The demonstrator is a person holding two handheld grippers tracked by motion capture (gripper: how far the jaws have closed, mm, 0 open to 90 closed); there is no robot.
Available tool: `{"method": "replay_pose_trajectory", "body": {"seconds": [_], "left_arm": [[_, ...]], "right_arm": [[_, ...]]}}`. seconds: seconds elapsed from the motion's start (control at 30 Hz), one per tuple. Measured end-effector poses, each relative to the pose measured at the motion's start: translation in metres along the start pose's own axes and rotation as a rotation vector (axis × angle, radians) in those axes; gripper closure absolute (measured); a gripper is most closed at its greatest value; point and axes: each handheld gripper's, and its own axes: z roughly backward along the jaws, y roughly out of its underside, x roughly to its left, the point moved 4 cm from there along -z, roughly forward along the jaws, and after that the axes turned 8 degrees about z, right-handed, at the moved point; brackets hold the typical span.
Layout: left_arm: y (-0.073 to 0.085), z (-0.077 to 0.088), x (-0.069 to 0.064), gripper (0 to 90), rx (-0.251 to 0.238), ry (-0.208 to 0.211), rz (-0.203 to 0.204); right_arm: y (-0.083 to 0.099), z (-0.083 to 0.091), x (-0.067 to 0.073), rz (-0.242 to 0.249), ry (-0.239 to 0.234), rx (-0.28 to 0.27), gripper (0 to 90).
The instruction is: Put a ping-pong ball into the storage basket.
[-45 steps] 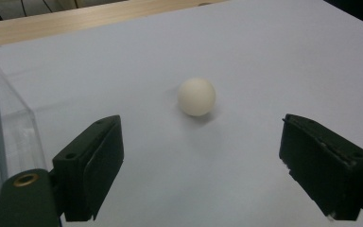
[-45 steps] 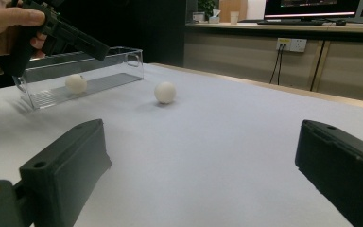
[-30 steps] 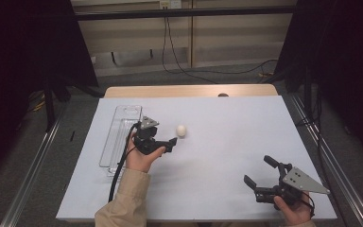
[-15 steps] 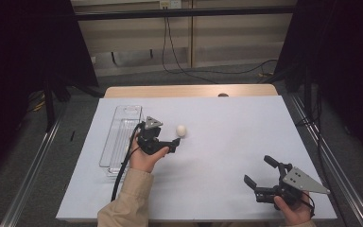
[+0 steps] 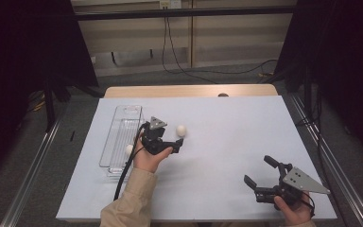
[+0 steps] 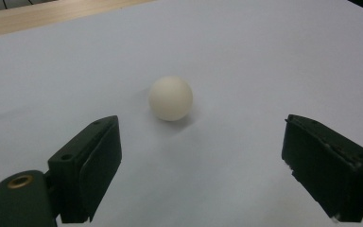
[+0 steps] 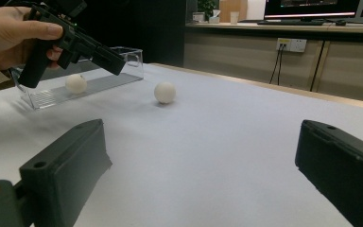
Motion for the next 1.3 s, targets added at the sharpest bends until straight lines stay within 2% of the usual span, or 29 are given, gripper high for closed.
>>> {"method": "replay_pose_trajectory", "body": {"seconds": [0.27, 0.5, 0.8, 1.3], "left_arm": [[0.001, -0.006, -0.001, 12.8, 0.009, -0.006, -0.009], [0.0, -0.009, -0.002, 12.8, -0.007, -0.013, -0.002], [0.001, -0.014, -0.004, 12.8, 0.005, -0.016, -0.012], [0.0, -0.021, -0.004, 12.8, -0.005, -0.031, -0.008]], "right_arm": [[0.0, 0.0, 0.0, 0.001, 0.001, 0.0, 2.4], [0.0, 0.0, 0.0, 0.0, 0.0, 0.0, 2.4], [0.0, 0.0, 0.0, 0.001, -0.001, 0.0, 2.4], [0.0, 0.0, 0.0, -0.002, 0.001, -0.001, 2.4]]}}
